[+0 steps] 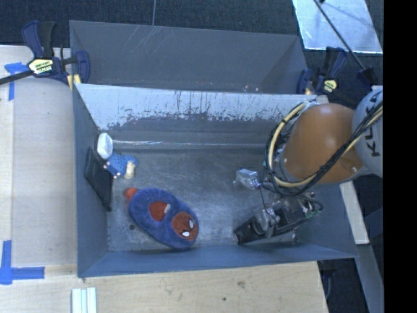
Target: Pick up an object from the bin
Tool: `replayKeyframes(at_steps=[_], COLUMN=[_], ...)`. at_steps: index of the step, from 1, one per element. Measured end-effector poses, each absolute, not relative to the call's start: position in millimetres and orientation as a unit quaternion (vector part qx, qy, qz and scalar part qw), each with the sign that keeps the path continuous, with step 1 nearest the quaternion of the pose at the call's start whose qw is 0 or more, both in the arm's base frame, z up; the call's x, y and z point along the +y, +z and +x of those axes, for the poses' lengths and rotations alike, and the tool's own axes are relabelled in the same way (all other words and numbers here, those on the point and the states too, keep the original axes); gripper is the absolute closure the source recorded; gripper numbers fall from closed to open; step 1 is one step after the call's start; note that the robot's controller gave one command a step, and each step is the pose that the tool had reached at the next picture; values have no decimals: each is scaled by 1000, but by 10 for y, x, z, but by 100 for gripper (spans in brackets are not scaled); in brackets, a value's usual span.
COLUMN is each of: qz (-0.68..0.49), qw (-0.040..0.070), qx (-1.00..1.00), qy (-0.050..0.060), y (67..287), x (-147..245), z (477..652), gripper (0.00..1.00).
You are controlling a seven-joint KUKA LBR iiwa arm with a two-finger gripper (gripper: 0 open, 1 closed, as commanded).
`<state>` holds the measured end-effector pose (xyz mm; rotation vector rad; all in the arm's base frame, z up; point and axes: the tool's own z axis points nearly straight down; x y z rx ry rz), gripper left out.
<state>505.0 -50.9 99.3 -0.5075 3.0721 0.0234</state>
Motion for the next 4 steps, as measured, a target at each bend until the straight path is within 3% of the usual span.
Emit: replayKeyframes(at_steps=[2, 3, 4], qz=[-197, -122, -166], qw=[13, 11, 11], qx=[980, 992, 986], qy=[7, 4, 5], y=[993, 990, 989], x=[-512, -570, -546], z=[5046, 5045, 5039], gripper=[0, 0, 0])
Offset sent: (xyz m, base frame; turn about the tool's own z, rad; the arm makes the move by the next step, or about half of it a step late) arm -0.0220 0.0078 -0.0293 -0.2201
